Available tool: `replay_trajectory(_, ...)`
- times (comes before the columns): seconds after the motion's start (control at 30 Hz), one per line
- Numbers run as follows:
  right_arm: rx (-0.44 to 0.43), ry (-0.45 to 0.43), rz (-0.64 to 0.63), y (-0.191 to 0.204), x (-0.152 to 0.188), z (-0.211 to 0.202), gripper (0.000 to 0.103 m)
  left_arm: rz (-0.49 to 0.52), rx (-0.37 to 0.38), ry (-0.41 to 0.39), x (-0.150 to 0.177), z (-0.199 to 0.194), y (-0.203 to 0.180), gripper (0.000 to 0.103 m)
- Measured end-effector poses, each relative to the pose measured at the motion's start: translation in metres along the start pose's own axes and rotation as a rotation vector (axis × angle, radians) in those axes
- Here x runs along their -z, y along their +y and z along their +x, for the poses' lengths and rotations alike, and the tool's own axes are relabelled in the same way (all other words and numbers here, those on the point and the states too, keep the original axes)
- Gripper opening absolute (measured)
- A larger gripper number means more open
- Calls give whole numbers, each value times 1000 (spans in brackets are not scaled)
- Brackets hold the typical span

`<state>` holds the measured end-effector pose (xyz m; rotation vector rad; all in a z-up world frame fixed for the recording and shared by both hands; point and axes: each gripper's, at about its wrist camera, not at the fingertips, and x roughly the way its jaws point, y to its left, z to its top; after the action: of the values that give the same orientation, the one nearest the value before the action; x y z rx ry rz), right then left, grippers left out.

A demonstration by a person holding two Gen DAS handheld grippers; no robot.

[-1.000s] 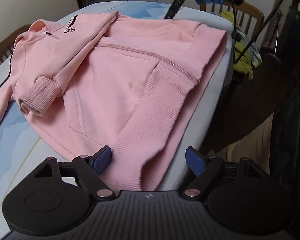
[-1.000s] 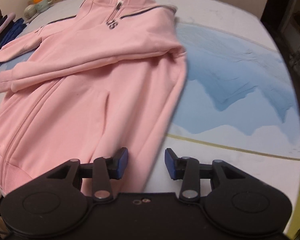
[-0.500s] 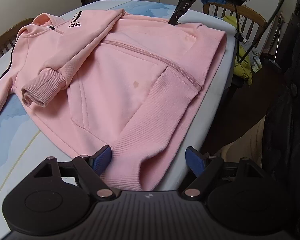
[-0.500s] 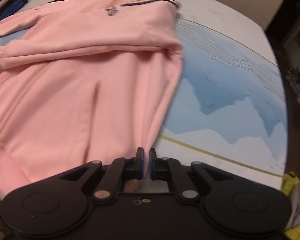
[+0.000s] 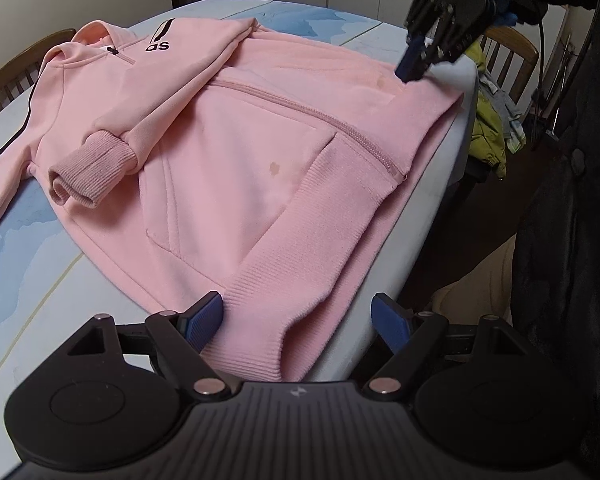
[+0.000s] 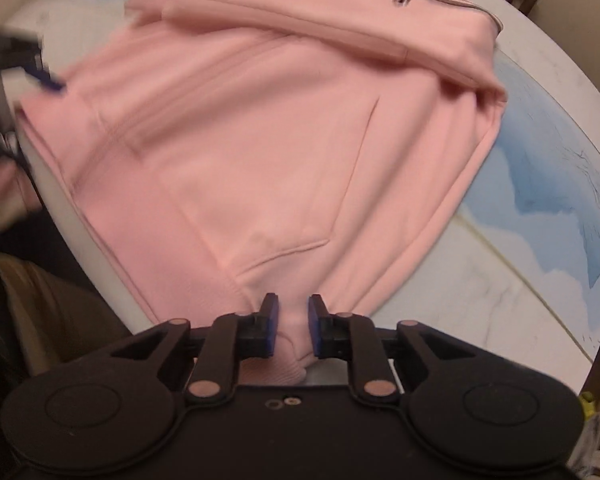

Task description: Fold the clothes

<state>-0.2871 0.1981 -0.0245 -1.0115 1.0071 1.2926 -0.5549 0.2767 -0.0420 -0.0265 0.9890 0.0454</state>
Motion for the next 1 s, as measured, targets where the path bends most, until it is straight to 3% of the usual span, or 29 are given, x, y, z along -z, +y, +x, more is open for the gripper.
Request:
replay_trajectory(0.13,-5,4,4,-1,-3,-1,103,-3,-8,2,-2,0,-1,81)
replay_trajectory(0.23,-14,-43,-32,-3,-15,-21,103,-81,-1,-18,-8,-12,6,81)
replay_trajectory(0.57,-13,-211,-149,-45,-73,-43,103,-474,-200,-103,-23,-47,59,87)
replay_trajectory(0.77,-77,-272,-277,-66,-125,-23,103,-636,-317,-102,-33,-53,75,91)
replay_trajectory(0.83,-99,-296,-313,-68,-144,-16,103,-680,-343,-90,-34,-54,82,98)
replay_trajectory(1.0,-142,-316,-373,-47,-184,3,103,-772,-433,-99,-24,-58,117,101)
